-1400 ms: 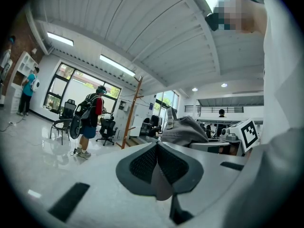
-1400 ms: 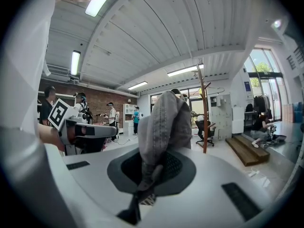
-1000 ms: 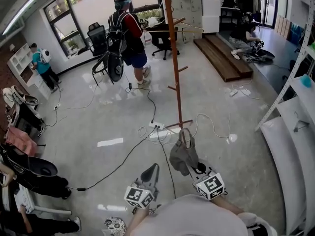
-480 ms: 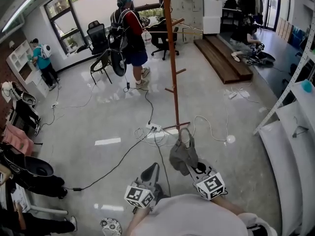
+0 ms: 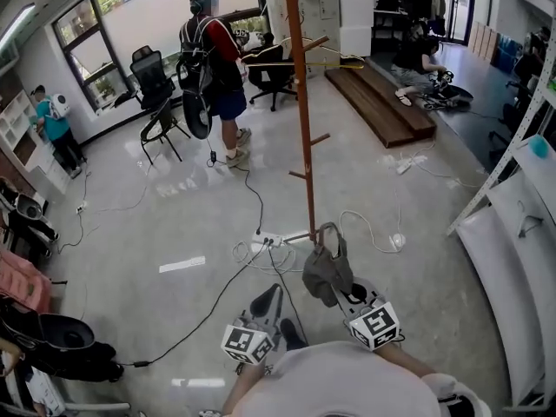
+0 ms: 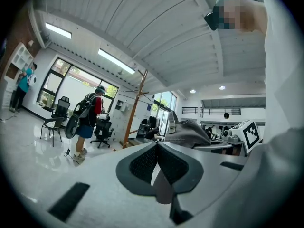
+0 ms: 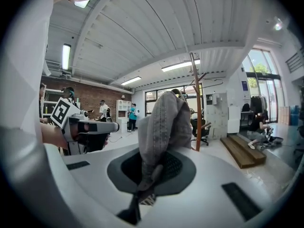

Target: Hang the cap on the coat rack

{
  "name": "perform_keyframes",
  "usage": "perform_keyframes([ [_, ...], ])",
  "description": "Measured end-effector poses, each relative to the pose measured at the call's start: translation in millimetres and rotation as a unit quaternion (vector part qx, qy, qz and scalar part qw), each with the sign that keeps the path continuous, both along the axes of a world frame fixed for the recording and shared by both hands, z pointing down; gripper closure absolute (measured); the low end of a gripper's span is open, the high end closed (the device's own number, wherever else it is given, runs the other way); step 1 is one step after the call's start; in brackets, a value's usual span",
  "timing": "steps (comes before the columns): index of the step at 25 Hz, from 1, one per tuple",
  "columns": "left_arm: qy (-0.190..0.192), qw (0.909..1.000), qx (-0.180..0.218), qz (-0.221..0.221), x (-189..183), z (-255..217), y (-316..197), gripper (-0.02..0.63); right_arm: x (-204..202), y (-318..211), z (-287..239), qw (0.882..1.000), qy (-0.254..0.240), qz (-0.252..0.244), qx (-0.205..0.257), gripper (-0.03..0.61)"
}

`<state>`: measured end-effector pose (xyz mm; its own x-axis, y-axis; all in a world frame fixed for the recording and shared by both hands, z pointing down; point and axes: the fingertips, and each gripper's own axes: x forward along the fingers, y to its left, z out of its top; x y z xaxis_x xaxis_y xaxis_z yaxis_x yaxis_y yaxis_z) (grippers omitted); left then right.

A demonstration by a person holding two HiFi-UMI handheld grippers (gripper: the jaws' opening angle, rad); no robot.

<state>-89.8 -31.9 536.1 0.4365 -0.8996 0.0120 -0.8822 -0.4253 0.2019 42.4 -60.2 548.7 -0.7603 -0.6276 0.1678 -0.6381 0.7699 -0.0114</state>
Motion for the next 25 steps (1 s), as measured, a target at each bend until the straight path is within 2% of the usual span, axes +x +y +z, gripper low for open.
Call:
perform_keyframes([
  [5,-0.01,0.9993,0.01,0.034,-47.1,-15.3,-63.6,0.604,-38.1,-50.5,-10.6,0.999,0.003,0.036,0.007,0.557],
  [11,-0.02,0.9984,0.019,0.05,-105.7,-25.1,-117.6,0.604,-74.0,-95.2,-19.8,0.997,-0.001,0.072,0.017,0.557],
  [20,-0.014,0.9976,0.014,0.066,-118.4,-19.8,-147.6,0.604,-94.2,-127.6,-18.0,0.997,-0.002,0.081,0.019,0.557],
  [25,-0.01,0.9983,0.008,0.057,-115.7,-21.6,-153.0,0.604,-91.9,-137.4,-14.7,0.997,-0.002,0.075,0.012,0.557],
])
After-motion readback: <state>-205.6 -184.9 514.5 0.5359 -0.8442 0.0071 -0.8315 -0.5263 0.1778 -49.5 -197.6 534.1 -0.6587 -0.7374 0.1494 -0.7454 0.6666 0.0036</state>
